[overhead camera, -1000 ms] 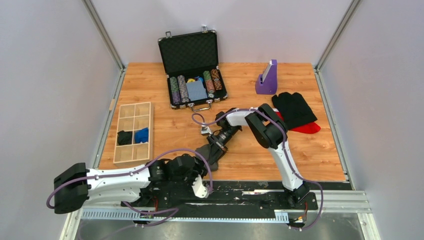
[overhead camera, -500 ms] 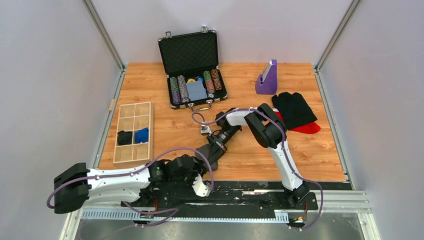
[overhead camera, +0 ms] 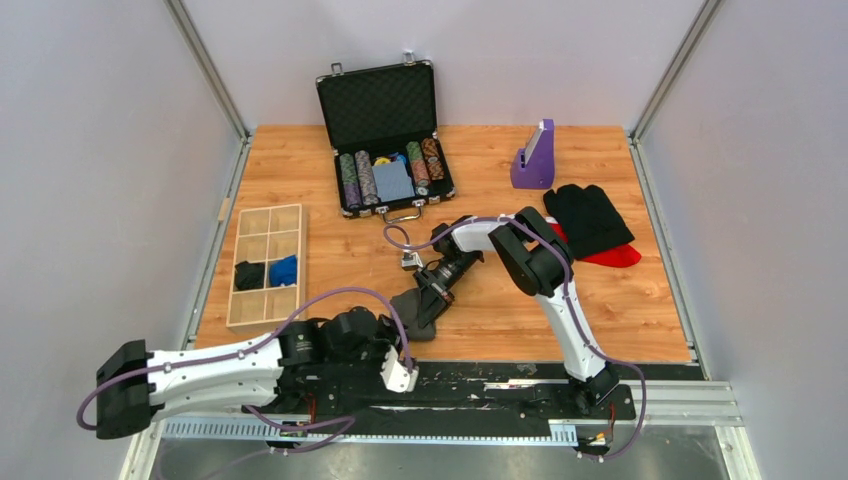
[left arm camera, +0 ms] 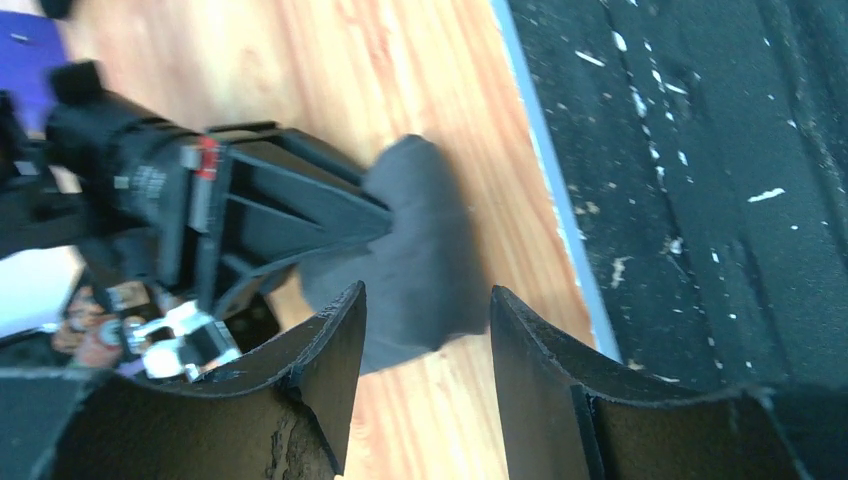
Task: Roll the underwear
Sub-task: Roll the underwear to the corner of the board.
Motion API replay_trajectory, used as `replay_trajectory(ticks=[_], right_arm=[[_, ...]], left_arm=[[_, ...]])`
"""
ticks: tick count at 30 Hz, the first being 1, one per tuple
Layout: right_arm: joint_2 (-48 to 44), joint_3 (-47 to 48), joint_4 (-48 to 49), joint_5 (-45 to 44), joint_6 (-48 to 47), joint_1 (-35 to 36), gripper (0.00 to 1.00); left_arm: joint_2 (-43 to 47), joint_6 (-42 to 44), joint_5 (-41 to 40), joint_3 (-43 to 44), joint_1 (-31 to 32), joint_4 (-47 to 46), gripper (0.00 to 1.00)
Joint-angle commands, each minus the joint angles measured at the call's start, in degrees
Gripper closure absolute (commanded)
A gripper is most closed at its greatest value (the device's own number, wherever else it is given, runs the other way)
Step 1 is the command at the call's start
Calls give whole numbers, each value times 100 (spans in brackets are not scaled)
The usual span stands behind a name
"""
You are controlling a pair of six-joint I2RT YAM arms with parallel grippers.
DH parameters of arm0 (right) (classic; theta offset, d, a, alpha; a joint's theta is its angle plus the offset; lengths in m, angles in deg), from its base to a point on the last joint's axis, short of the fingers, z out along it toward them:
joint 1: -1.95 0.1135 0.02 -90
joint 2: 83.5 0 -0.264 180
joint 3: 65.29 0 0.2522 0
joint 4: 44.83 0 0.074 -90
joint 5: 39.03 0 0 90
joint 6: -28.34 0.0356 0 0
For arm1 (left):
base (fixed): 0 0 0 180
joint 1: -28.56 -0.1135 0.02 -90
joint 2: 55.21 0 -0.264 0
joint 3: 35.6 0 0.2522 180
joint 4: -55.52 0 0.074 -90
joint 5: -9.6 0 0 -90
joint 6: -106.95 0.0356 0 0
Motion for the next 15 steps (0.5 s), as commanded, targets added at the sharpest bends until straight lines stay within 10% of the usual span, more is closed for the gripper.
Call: replay_trajectory(ticks=[1,15], right_arm=[[627,-151,526,-1482,417,-47,100],[729,-120,536,-1378,435,-61,100]], left_arm=[[-483,-245,202,129,16,-189,44],[-1267,51,-315,56,21,-671,43]])
